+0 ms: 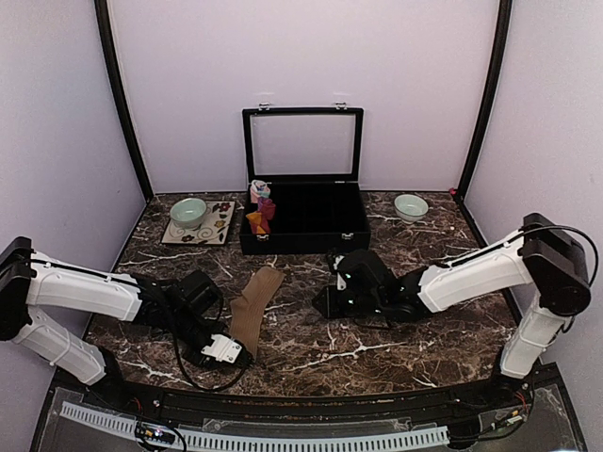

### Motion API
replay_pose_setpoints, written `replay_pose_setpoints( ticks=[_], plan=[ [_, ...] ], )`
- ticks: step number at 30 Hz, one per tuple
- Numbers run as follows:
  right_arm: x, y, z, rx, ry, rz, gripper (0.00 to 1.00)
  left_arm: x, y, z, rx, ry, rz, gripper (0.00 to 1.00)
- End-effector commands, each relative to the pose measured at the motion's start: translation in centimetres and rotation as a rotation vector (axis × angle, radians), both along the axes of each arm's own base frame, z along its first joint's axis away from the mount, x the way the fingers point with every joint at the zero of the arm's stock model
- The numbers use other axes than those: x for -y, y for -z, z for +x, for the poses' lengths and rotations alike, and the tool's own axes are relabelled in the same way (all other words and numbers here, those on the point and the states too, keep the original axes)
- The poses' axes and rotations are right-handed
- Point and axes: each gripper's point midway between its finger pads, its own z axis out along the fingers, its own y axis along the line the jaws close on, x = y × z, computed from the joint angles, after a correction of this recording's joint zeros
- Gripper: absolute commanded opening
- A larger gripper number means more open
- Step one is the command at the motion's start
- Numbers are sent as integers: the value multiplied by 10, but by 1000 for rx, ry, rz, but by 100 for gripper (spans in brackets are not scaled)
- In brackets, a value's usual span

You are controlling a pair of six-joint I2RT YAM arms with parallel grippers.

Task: Roll the socks
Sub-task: Roll the sock at the center of the board.

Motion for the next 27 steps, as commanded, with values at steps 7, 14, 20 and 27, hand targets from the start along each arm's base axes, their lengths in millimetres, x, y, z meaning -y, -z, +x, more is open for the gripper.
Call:
replay_pose_setpoints(
  ticks=[7, 14, 20, 27],
  plan=[
    [1, 0, 40, 122, 46, 46, 17, -23, 8, -30, -141, 14, 85, 0],
    [-73, -30, 51, 197, -135, 123, 29, -17, 5, -31, -167, 28, 70, 0],
    [-141, 1, 51, 149, -260, 102, 25, -19, 7, -28, -151, 33, 83, 0],
    [-115, 52, 61, 77, -196, -50, 19, -16, 3, -27, -154, 34, 76, 0]
  ],
)
